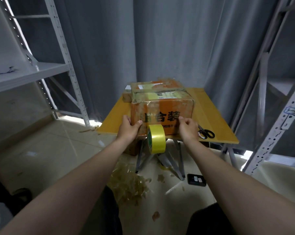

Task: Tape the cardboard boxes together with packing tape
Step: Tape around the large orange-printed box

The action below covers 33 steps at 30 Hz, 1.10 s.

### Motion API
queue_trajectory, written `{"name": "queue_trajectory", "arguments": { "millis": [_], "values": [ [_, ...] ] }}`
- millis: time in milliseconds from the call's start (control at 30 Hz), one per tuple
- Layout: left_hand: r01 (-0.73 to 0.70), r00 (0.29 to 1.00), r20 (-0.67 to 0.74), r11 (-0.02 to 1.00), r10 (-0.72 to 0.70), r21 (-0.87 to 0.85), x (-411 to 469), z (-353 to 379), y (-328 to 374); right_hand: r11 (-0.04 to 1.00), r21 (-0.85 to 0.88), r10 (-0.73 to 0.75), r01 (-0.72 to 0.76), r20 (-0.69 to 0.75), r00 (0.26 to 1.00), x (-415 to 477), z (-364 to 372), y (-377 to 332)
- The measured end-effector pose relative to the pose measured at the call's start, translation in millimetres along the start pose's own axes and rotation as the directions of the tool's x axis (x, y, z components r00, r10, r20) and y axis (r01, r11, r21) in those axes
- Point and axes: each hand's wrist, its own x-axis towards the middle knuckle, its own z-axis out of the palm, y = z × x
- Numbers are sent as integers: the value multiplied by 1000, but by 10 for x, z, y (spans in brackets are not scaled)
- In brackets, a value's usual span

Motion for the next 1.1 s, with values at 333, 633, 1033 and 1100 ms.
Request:
{"name": "queue_trajectory", "arguments": {
  "millis": [333,633,1033,1100],
  "values": [
    [-15,998,-57,991,7,-134,-48,-315,590,988,105,-98,114,-142,985,-209,-131,-649],
    [-33,999,-48,981,24,-191,-94,-567,1262,957,132,-224,258,-228,948,-297,-288,-1277],
    [-162,987,19,984,161,75,127,-547,1799,907,66,-390,417,-242,888,-67,-372,-1519],
    [-158,987,-6,980,160,123,176,-479,1789,902,27,-421,430,-161,893,44,-356,-1430]
  ]
}}
